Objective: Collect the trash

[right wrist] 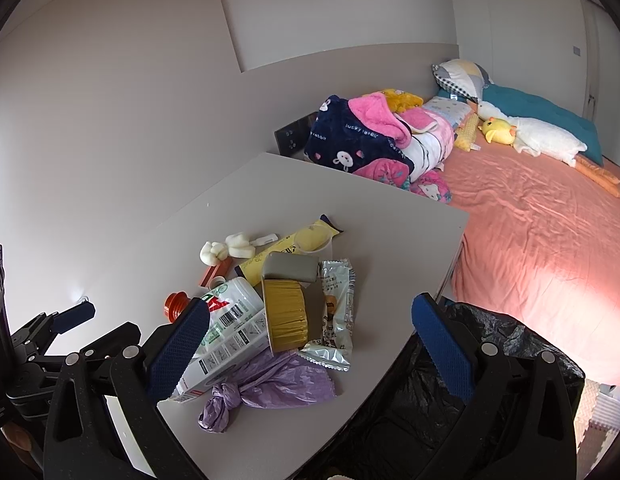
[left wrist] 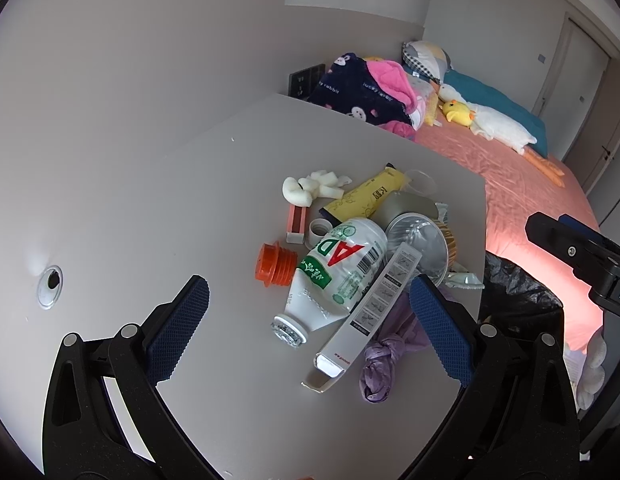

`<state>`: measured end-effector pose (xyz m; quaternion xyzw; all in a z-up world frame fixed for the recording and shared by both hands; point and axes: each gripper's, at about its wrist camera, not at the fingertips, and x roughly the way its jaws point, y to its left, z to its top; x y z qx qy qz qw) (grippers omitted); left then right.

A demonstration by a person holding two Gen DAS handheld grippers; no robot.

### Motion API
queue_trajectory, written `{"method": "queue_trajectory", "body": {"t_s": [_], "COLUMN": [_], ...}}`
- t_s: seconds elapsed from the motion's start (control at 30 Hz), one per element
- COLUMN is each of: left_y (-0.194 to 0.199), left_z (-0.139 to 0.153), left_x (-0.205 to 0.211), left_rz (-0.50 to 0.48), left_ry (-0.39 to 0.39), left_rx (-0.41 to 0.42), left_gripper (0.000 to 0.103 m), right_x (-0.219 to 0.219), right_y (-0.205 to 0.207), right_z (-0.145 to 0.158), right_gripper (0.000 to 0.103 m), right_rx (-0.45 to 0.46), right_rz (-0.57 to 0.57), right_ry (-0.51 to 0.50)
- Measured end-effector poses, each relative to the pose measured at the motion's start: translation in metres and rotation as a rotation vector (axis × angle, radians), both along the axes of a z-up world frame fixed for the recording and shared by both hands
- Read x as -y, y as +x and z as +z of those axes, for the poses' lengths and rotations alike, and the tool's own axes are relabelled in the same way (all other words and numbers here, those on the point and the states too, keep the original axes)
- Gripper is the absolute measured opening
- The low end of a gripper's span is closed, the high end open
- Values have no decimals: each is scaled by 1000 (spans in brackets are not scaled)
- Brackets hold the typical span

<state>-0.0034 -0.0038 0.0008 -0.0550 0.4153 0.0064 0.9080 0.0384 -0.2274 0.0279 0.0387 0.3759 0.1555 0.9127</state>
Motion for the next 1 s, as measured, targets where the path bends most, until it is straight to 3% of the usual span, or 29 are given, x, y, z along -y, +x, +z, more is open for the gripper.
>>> {"method": "queue_trajectory", "body": {"t_s": [0.53,0.83,1.0], "left_y": [2,19,32], "left_z": [-7,-26,-37], "left_x": [-2,-7,-4], "left_rz": [-3,-19,-49], "left_ry": [-19,-32,-16], "left_rx": [-14,-46,-71], "left_gripper": [97,97,87], "right_x": [-2,1,3], "right_y": [1,15,24], "right_z": [0,-20,-32], "right_gripper": [101,101,87], "right_rx": [-9,-75,-103], "right_rz": [14,-9,-24], "right_ry": [-5,-3,-14]}}
